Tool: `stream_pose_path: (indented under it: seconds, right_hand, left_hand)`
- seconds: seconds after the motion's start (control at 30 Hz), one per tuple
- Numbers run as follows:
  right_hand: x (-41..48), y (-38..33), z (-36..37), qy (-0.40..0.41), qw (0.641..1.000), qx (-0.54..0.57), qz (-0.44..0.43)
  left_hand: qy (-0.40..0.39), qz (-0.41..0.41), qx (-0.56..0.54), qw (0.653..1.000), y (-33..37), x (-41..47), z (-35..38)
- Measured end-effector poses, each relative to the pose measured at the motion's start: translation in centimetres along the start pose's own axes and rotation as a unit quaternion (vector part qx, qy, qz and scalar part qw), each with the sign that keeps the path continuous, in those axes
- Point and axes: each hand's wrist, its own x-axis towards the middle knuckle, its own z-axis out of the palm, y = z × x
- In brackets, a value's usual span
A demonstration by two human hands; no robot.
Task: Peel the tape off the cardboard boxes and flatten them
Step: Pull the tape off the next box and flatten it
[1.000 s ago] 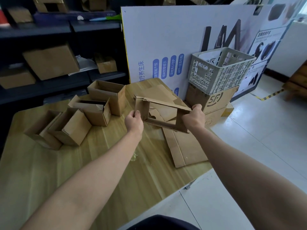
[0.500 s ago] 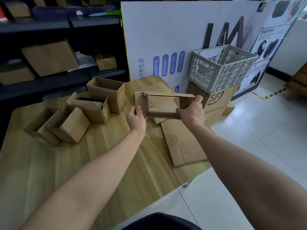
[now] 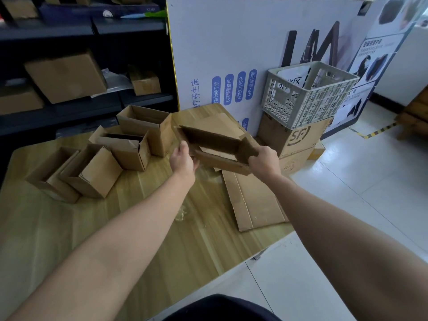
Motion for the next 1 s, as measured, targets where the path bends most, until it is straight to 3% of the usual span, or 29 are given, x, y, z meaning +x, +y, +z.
stream_pose_path:
  seconds: [0.07, 0.13, 0.23, 0.33, 0.4, 0.53, 0.67, 0.77, 1.0]
  right_hand:
    - [-0.6, -0.1, 0.2, -0.048, 0.998, 0.002, -0.051]
    - [-1.2, -0.5, 0.4, -0.080, 0.991, -0.013, -0.107]
    - [-1.7, -0.9, 0.1, -0.155, 0.978, -0.017, -0.139]
    - [-1.6, -0.6, -0.5, -0.273, 0.957, 0.013, -0.093]
    - [-1.0, 0.4, -0.6, -0.251, 0.966, 0.040, -0.058]
    - [0.6, 3.3, -0.9, -0.102, 0.993, -0.013, 0.056]
    - [0.9, 5.9, -1.5, -0.149, 0.975, -0.021, 0.166]
    - [0.9, 8.1, -1.5, -0.168, 0.958, 0.010, 0.231]
    - [1.9, 11.2, -1.4, -0.147, 0.965, -0.026, 0.218]
  left_hand:
    - [-0.058, -0.071, -0.022, 0.996, 0.3, 0.0, 0.4]
    - [-0.065, -0.109, -0.016, 0.992, 0.4, -0.3, 1.2]
    - [0.006, -0.104, 0.045, 0.994, -0.4, 0.7, 1.7]
    - [0.054, -0.102, 0.097, 0.988, -1.2, 1.4, 1.1]
    - [0.046, -0.113, 0.116, 0.986, -2.0, 2.0, 0.6]
    - [0.000, -0.118, 0.143, 0.983, -2.7, 0.8, 0.9]
    - [-0.050, -0.134, 0.171, 0.975, -4.3, -0.1, 1.2]
    - [-0.052, -0.159, 0.256, 0.952, -6.4, -0.3, 1.3]
    - [-0.077, -0.161, 0.429, 0.885, -10.7, -0.2, 2.7]
